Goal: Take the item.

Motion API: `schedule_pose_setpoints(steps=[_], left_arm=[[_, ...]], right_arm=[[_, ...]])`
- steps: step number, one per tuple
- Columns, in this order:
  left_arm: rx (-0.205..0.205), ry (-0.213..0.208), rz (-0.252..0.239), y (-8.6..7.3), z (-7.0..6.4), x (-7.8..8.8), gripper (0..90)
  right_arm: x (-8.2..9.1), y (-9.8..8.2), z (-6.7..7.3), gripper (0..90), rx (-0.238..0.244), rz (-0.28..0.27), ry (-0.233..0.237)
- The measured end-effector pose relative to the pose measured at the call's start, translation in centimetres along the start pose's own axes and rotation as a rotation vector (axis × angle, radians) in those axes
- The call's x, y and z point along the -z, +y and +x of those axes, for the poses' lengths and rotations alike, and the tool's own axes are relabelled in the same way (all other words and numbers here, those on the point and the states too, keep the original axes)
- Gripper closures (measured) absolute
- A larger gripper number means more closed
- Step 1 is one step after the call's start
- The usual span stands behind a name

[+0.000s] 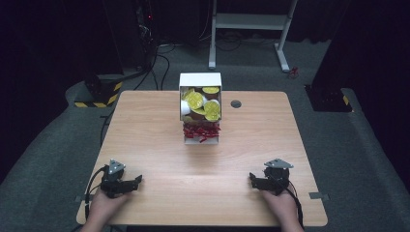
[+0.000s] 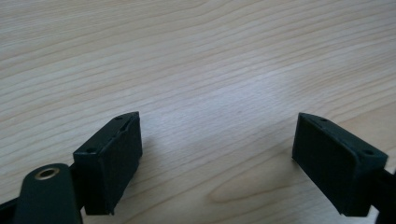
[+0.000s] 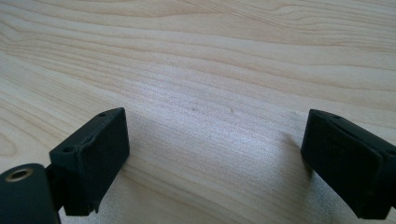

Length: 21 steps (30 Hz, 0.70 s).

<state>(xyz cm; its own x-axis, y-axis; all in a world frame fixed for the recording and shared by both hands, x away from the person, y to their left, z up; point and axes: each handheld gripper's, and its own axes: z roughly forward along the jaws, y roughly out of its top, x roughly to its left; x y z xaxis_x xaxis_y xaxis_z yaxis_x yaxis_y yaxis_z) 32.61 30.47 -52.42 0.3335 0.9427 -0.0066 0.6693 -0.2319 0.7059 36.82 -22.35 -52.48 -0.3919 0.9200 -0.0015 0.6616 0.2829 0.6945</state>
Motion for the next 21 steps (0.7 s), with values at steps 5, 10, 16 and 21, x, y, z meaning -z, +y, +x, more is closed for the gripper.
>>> schedule_pose_setpoints(steps=[5, 10, 16, 21], left_arm=[[-0.03, -0.021, -0.039, 0.6, -1.0, 0.8, 16.4], [-0.074, -0.059, -0.066, 1.7, -2.1, 1.5, 12.9], [-0.098, -0.079, -0.093, 2.5, -3.4, 1.5, 14.2], [-0.13, -0.098, -0.099, 3.4, -4.5, 1.2, 14.8]], right_arm=[[0.0, 0.1, -0.1, 7.6, 0.007, 0.0, 0.0], [0.0, 0.0, 0.0, 7.7, 0.006, -0.002, -0.001], [0.0, 0.0, -0.1, 7.7, 0.008, -0.002, -0.001], [-0.1, 0.0, 0.0, 7.7, 0.007, -0.002, -0.002]])
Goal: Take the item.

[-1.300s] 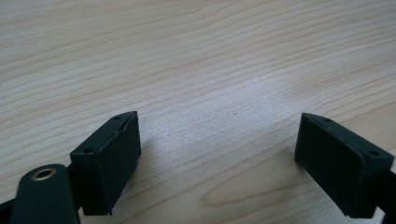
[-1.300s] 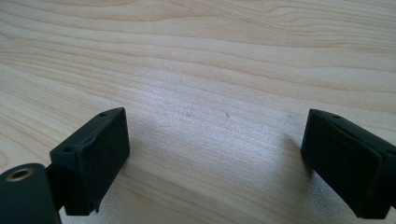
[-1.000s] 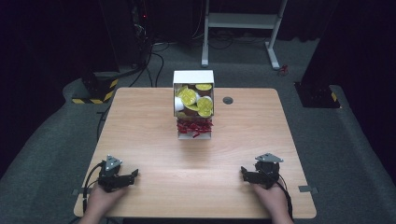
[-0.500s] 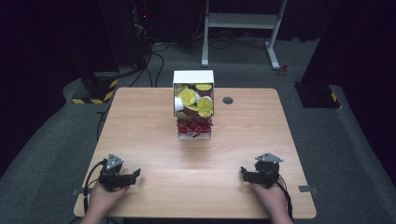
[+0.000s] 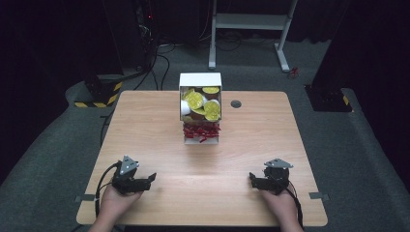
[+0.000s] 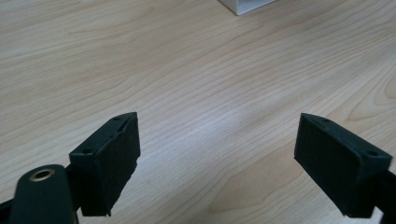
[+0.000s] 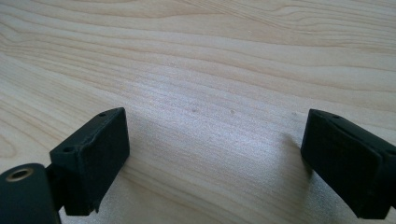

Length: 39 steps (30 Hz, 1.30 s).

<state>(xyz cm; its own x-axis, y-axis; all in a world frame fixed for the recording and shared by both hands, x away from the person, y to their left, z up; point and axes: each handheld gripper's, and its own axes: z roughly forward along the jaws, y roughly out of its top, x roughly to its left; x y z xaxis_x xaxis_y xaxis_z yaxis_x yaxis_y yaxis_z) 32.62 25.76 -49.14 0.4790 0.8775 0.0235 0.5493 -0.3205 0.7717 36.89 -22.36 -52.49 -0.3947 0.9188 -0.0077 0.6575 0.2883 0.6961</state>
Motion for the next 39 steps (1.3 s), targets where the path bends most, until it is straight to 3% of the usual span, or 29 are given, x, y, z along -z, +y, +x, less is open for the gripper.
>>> schedule_pose_setpoints(steps=[4, 14, 21, 24, 39], left_arm=[[0.017, -0.026, -0.008, 0.4, -0.4, -0.2, 14.9], [0.031, -0.042, -0.011, 1.4, -1.0, -0.4, 14.9], [0.018, -0.045, -0.019, 2.0, -1.5, -0.6, 15.4], [-0.001, -0.026, -0.023, 2.2, -1.6, -0.7, 15.8], [0.023, -0.06, -0.055, 4.0, -2.2, -1.0, 16.3]], right_arm=[[0.0, 0.0, 0.0, 7.7, -0.002, 0.0, 0.0], [0.1, -0.1, 0.0, 7.9, 0.0, 0.001, 0.002], [0.1, -0.1, 0.0, 7.9, 0.001, 0.001, 0.002], [0.1, -0.1, 0.0, 7.9, 0.001, 0.001, 0.003], [0.2, -0.1, 0.0, 8.2, 0.003, 0.002, 0.006]])
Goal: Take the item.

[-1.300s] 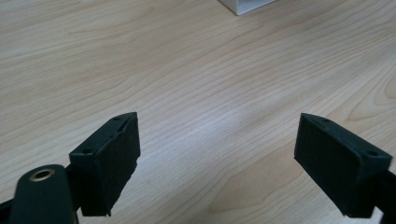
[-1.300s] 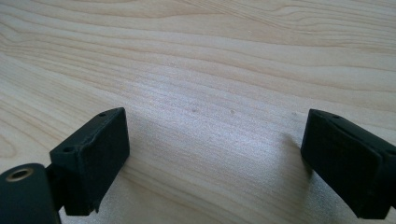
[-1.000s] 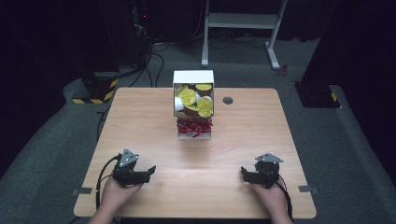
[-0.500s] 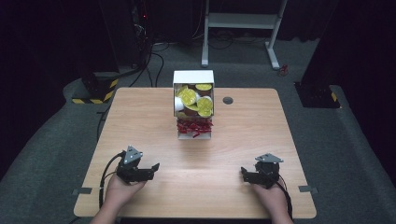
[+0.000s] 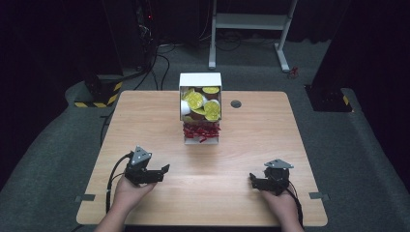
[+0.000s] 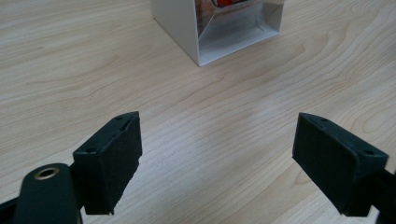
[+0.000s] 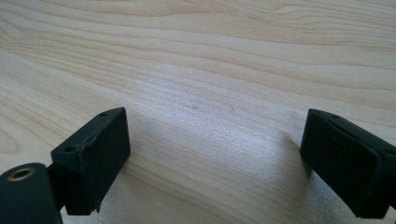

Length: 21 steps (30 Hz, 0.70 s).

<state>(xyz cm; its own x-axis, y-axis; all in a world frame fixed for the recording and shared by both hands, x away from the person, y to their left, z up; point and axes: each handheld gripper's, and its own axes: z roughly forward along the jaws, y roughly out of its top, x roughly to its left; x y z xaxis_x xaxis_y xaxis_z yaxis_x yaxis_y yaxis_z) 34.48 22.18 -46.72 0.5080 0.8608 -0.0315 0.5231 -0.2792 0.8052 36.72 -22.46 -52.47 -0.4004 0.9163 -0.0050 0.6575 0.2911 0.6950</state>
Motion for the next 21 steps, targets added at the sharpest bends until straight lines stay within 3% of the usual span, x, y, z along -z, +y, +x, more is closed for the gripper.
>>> schedule_pose_setpoints(steps=[11, 21], left_arm=[[0.009, -0.028, -0.022, 1.1, -0.5, -0.5, 16.3], [-0.004, -0.027, -0.027, 2.4, -1.2, -0.9, 16.5]], right_arm=[[0.0, 0.0, 0.0, 8.4, 0.0, 0.0, 0.001], [0.1, -0.1, 0.0, 9.4, -0.002, -0.002, 0.0]])
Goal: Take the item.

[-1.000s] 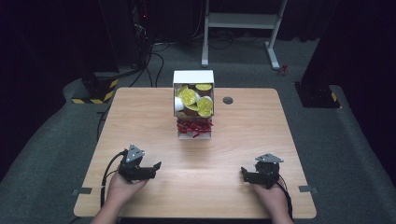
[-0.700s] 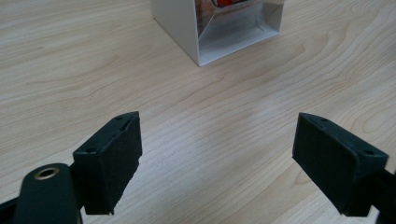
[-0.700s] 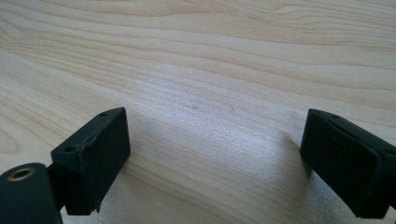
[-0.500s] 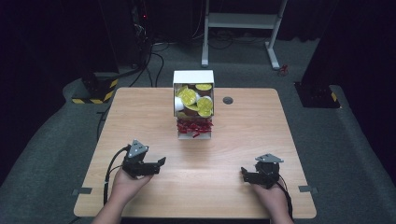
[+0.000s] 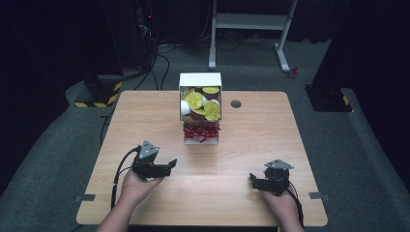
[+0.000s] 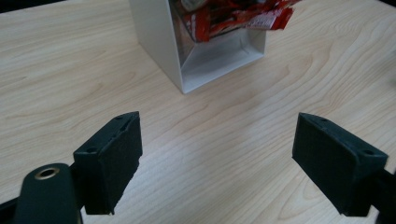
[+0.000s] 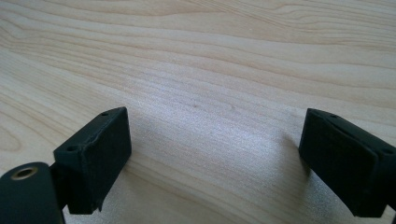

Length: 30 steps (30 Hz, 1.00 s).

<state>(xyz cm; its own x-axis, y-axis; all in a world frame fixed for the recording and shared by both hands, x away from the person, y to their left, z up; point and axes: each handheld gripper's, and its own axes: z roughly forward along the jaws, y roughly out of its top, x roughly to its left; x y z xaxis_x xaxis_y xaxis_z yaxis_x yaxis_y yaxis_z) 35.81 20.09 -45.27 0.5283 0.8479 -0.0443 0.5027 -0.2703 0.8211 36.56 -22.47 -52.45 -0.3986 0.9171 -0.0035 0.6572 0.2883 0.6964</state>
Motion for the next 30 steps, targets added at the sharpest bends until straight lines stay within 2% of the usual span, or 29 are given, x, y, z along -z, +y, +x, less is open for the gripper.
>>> schedule_pose_setpoints(steps=[6, 11, 15, 19, 21, 24, 28, 30], left_arm=[[-0.01, -0.008, -0.018, 1.0, -0.4, -0.2, 17.1], [0.013, -0.019, -0.031, 1.5, -0.6, -0.6, 18.7], [-0.007, -0.02, -0.031, 2.1, -1.0, -1.1, 19.2], [-0.005, -0.028, -0.039, 2.8, -1.2, -1.4, 20.5], [-0.002, -0.023, -0.039, 3.1, -1.3, -1.5, 21.1], [-0.02, -0.016, -0.042, 3.6, -1.4, -1.6, 22.4], [-0.01, -0.019, -0.048, 4.2, -1.6, -1.9, 23.1], [-0.018, -0.012, -0.048, 4.5, -1.7, -2.0, 23.1]], right_arm=[[0.1, -0.1, 0.0, 9.2, 0.007, -0.002, 0.002], [0.1, -0.1, 0.0, 9.3, 0.007, 0.0, 0.007], [0.1, -0.2, 0.0, 9.2, 0.011, -0.001, 0.009], [0.1, -0.1, 0.0, 9.3, 0.015, -0.002, 0.008], [0.1, -0.1, 0.0, 9.3, 0.016, -0.002, 0.008], [0.1, -0.1, 0.0, 9.3, 0.016, -0.002, 0.009], [0.1, -0.1, 0.0, 9.2, 0.015, -0.002, 0.009], [0.1, -0.1, 0.0, 9.3, 0.016, -0.002, 0.009]])
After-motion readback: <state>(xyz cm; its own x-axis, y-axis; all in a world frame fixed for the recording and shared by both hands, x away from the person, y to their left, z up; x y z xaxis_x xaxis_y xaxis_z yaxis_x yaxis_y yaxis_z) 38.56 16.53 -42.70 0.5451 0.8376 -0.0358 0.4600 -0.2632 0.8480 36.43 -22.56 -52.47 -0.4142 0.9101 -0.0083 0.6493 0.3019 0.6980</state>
